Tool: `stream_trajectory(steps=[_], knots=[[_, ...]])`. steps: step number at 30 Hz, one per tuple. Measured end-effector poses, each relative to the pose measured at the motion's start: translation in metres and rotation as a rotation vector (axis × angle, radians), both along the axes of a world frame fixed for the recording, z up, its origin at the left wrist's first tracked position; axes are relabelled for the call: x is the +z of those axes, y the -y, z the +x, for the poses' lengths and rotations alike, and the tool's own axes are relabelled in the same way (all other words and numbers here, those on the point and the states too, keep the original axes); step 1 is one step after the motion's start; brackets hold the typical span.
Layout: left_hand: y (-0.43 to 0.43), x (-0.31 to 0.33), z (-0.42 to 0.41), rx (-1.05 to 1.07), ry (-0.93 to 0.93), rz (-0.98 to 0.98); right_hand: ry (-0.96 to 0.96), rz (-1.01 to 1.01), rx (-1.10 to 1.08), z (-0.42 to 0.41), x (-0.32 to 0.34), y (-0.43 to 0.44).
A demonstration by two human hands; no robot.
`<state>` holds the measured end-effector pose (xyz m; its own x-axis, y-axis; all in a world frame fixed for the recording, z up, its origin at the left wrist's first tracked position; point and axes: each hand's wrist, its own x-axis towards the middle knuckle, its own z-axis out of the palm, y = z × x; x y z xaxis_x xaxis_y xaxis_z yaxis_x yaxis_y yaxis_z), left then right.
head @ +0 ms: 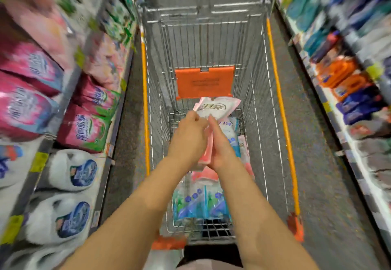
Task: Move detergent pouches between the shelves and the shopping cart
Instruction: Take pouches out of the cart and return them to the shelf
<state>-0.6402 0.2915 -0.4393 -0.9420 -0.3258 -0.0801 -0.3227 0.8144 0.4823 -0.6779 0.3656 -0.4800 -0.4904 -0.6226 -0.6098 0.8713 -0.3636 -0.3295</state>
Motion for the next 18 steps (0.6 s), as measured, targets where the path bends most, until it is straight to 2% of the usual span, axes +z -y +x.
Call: stream_trajectory(steps=[3, 6, 10, 13, 15, 18], knots=[[-0.008, 0.039, 0.016, -0.028, -0.207, 0.002, -0.122, -0.098, -0.007, 0.007, 0.042, -0.003], [-0.014, 0.079, 0.033, 0.112, -0.257, 0.056, -0.299, -0.204, 0.022, 0.013, 0.083, -0.009], [-0.019, 0.142, 0.052, 0.273, -0.425, 0.388, -0.54, -0.243, 0.167, 0.015, 0.147, -0.018], [-0.03, 0.185, 0.066, 0.345, -0.513, 0.507, -0.65, -0.25, 0.306, 0.02, 0.192, -0.029], [-0.041, 0.205, 0.076, 0.379, -0.644, 0.51, -0.72, -0.279, 0.366, 0.028, 0.22, -0.036], [-0.055, 0.229, 0.099, 0.475, -0.795, 0.413, -0.744, -0.44, 0.415, 0.051, 0.252, -0.045]])
